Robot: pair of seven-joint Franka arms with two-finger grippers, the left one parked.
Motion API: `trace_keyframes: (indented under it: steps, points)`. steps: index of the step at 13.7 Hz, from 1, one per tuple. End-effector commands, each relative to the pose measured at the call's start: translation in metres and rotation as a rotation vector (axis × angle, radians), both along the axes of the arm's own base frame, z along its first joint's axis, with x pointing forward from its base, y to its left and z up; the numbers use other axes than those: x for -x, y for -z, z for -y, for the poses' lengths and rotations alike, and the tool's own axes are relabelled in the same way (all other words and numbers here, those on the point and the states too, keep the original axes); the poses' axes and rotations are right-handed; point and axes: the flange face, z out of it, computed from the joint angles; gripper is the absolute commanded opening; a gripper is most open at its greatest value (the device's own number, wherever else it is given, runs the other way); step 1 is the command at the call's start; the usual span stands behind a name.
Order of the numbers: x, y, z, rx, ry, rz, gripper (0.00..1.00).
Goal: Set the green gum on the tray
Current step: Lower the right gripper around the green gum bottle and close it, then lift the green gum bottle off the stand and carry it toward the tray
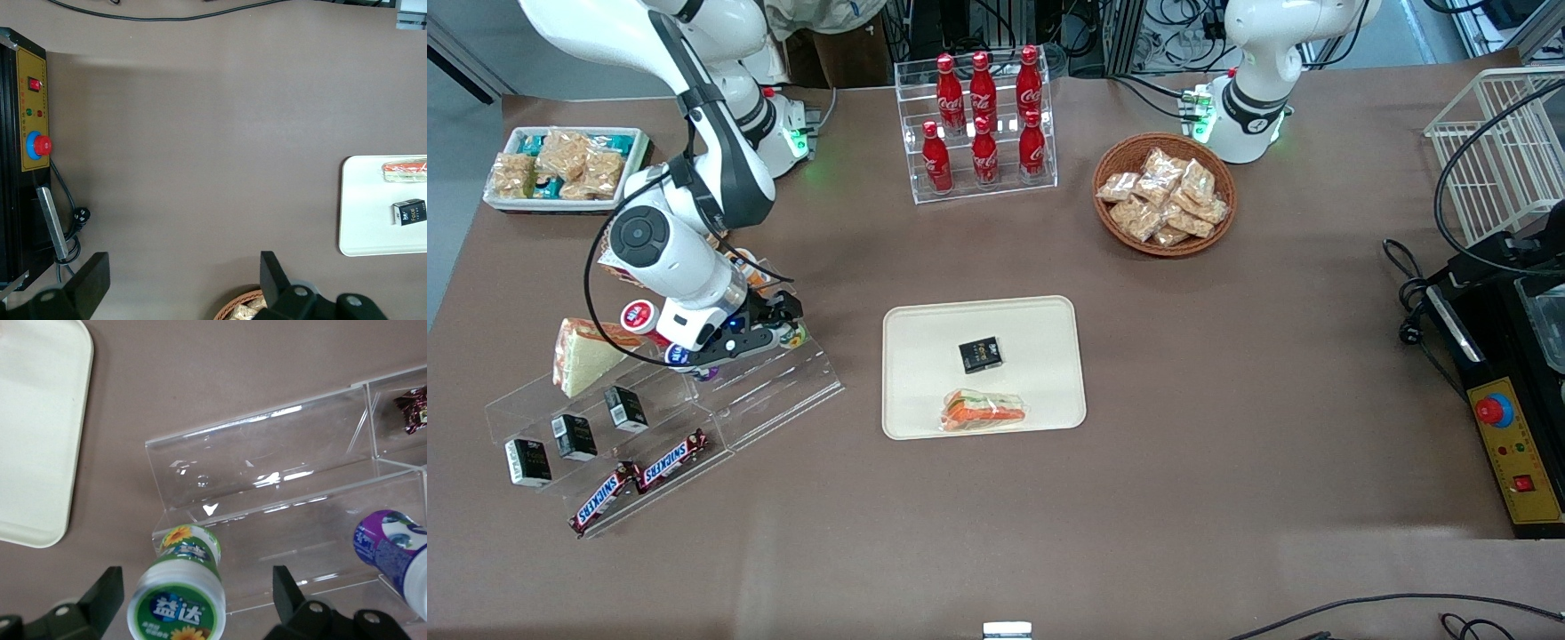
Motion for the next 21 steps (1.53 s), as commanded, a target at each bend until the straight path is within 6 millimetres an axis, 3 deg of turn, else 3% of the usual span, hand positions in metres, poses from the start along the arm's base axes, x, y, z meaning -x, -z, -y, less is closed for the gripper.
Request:
trace_keyframes:
  steps: [1, 2, 3, 4, 5, 7, 10, 12, 17, 21]
  points:
    - [0.017, 0.005, 0.004, -0.016, -0.001, 0.031, 0.99]
    - [0.017, 0.007, 0.004, -0.016, 0.001, 0.028, 0.95]
    - [0.018, 0.006, 0.0, -0.015, -0.002, 0.024, 0.76]
    - [0.018, 0.005, -0.002, -0.014, 0.002, 0.02, 0.45]
    - [0.018, 0.005, -0.002, -0.013, 0.005, 0.018, 0.27]
    - [0.017, 0.002, -0.002, -0.014, 0.012, 0.016, 0.18]
    - [0.011, -0.007, -0.003, -0.017, 0.031, 0.026, 0.16]
    - [-0.003, -0.033, -0.006, -0.015, 0.035, -0.002, 0.16]
    - [-0.037, -0.154, -0.021, -0.043, 0.053, -0.059, 0.17]
    - [-0.034, -0.255, -0.034, -0.042, 0.049, -0.08, 0.17]
